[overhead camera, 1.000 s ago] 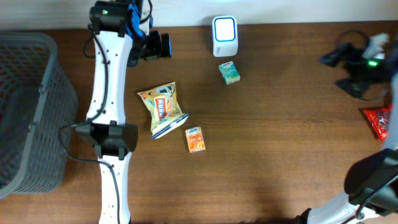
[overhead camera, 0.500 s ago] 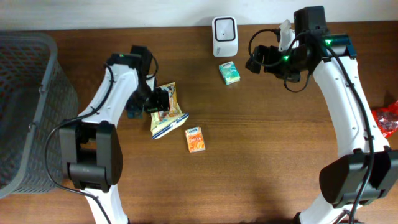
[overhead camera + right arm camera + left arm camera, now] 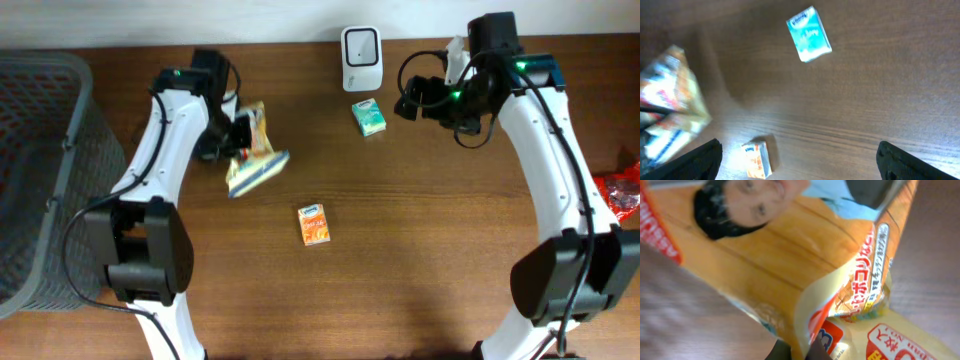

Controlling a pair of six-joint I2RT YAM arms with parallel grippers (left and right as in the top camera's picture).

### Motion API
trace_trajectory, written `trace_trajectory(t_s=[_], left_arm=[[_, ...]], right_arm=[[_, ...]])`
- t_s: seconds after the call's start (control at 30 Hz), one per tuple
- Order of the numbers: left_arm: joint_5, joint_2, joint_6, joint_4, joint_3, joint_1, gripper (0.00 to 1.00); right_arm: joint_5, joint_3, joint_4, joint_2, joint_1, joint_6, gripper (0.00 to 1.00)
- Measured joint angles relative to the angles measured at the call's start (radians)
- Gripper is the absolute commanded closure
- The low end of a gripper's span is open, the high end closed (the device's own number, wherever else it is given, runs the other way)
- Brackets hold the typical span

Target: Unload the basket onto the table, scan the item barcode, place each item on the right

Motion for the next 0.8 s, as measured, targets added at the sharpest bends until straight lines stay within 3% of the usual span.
trace_trajectory(t_s=[0.1, 0.13, 0.27, 0.33, 0.37, 0.43, 0.47, 0.5, 0.6, 0.7, 0.73, 0.77, 0.8], left_arm=[[-0.288, -0.002, -0.011, -0.139, 0.148, -0.084, 1.00], [-0.487, -0.002, -0.069, -0.188, 0.150, -0.151, 1.00], [-0.748, -0.002, -0.158, -0.182, 0.150, -0.233, 0.94], [-0.722, -0.002, -0.198, -0.170, 0.146, -0.230, 0.99], [-0.600, -0.002, -0.208, -0.158, 0.143, -0.229, 1.00], [-0.338, -0.002, -0.212, -0.135, 0.138, -0.236, 0.91], [-0.264, -0.002, -0.214, -0.134, 0.138, -0.247, 0.33], [-0.205, -0.002, -0.220, -0.132, 0.138, -0.270, 0.01], [-0.134, -0.002, -0.220, -0.109, 0.138, -0.361, 0.01], [-0.119, 0.000, -0.203, -0.102, 0.167, -0.351, 0.00], [-0.116, 0.002, -0.200, -0.124, 0.247, -0.293, 0.39], [-0.115, 0.001, -0.200, -0.133, 0.288, -0.253, 0.62], [-0.113, 0.001, -0.200, -0.132, 0.318, -0.190, 0.75]], right_arm=[[0.069, -0.002, -0.008, 0.035, 0.000, 0.000, 0.02], [0.109, -0.002, -0.008, 0.036, 0.000, 0.000, 0.02], [0.148, -0.002, -0.029, 0.036, -0.035, 0.000, 0.02], [0.104, -0.002, -0.076, 0.036, -0.063, 0.000, 0.02], [0.090, -0.002, -0.077, 0.036, -0.066, 0.000, 0.02], [0.074, -0.002, -0.077, 0.036, -0.066, 0.000, 0.02], [0.071, -0.002, -0.077, 0.036, -0.066, 0.000, 0.02], [0.068, -0.002, -0.077, 0.036, -0.066, 0.000, 0.02], [0.031, -0.002, -0.107, 0.036, -0.088, 0.000, 0.02], [-0.156, -0.002, -0.176, 0.036, -0.122, 0.000, 0.02], [-0.192, -0.002, -0.177, 0.036, -0.105, 0.000, 0.02], [-0.208, -0.009, -0.153, 0.036, -0.080, 0.001, 0.02], [-0.217, -0.029, -0.082, 0.036, -0.042, 0.017, 0.02]])
